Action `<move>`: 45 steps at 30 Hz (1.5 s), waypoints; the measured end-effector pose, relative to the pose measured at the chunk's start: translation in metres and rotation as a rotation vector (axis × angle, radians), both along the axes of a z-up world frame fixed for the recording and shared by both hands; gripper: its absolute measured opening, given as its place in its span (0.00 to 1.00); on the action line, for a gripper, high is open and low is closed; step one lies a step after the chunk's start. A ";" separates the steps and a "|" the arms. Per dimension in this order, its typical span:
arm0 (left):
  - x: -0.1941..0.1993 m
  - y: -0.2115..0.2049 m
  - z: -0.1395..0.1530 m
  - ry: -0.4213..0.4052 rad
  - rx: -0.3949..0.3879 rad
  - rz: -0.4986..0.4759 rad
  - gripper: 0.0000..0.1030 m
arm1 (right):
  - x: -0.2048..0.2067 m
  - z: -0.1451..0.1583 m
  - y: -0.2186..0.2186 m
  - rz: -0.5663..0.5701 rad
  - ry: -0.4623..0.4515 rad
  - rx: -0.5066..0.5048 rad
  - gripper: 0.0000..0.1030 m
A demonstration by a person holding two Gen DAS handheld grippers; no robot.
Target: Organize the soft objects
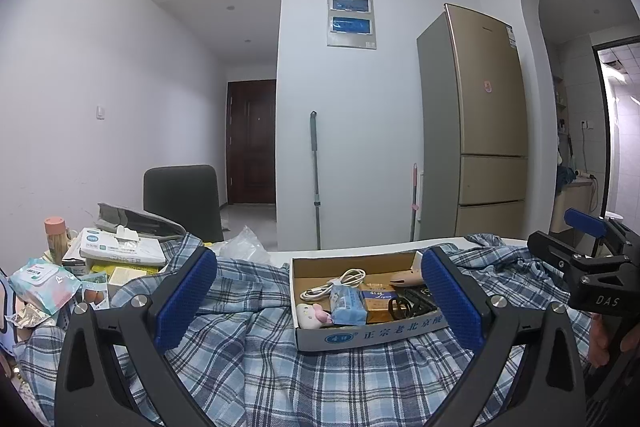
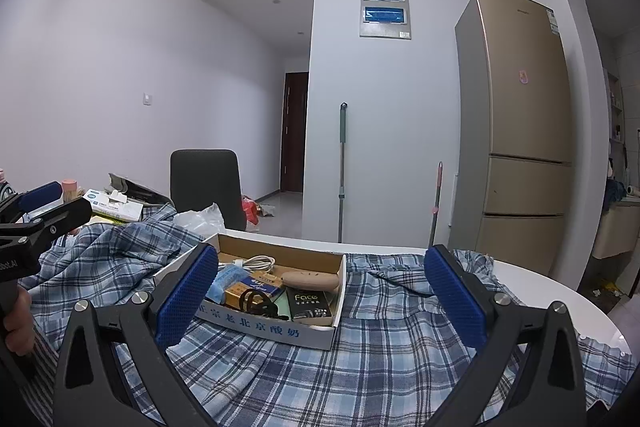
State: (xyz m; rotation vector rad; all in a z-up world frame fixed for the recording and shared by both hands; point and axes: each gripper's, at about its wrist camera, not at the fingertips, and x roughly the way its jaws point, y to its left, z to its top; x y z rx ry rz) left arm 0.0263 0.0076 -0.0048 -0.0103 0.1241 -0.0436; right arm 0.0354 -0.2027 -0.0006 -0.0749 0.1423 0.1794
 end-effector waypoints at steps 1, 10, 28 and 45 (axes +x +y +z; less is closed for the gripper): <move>0.000 0.000 0.000 0.001 -0.003 0.000 1.00 | 0.000 0.000 0.000 0.000 0.000 -0.002 1.00; 0.005 0.006 0.001 0.019 -0.010 -0.001 1.00 | 0.004 -0.002 0.004 0.009 0.020 -0.024 1.00; 0.004 0.006 0.000 0.009 -0.009 -0.003 1.00 | 0.005 -0.002 0.006 0.004 0.028 -0.025 1.00; 0.002 0.008 0.001 0.007 0.000 -0.006 1.00 | 0.005 -0.002 0.004 -0.001 0.034 -0.025 1.00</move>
